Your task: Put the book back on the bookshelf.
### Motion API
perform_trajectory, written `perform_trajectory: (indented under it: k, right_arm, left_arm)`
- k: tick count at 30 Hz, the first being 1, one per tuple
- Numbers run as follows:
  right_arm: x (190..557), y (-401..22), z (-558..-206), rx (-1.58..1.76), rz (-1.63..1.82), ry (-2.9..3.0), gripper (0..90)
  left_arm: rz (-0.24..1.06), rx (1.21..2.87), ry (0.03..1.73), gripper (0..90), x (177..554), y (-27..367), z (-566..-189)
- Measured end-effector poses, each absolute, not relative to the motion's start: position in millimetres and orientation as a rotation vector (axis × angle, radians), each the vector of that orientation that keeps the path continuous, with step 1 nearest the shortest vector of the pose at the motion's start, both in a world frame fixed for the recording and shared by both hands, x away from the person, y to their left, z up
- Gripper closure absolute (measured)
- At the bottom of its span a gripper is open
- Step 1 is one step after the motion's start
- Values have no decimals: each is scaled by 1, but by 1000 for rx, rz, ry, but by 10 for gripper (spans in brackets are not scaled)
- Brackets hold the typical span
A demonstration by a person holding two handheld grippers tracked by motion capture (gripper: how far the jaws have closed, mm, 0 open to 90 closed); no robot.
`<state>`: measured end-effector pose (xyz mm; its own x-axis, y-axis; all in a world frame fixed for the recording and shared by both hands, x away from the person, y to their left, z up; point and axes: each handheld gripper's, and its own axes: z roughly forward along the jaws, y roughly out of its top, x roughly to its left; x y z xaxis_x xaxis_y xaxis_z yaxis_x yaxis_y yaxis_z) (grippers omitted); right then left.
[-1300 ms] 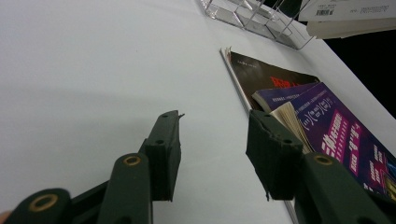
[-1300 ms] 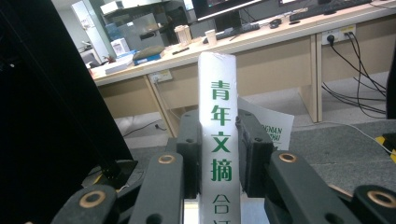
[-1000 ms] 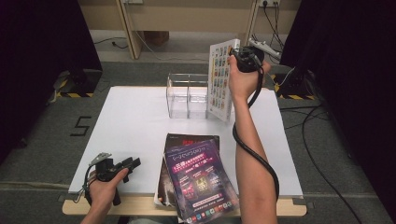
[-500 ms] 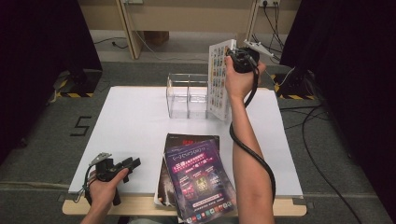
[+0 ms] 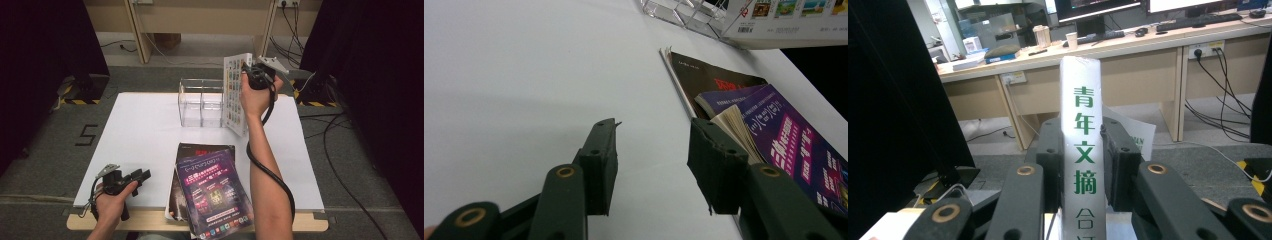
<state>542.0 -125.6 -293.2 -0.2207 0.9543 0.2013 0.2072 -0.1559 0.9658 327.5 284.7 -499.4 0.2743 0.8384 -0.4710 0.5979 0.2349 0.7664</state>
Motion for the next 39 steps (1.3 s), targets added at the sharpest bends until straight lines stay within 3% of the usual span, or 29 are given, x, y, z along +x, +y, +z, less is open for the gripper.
perform_trajectory:
  k: [9,23,39]
  right_arm:
    - [507,-143,-320,1308,1433,1481,735]
    - [465,-160,-329,1297,1436,1521,701]
    - [471,-157,-319,1359,1341,1575,576]
  left_arm:
    - [284,1451,1423,539,325,285,-499]
    - [285,1453,1420,539,324,284,-499]
    - [280,1446,1424,536,324,286,-498]
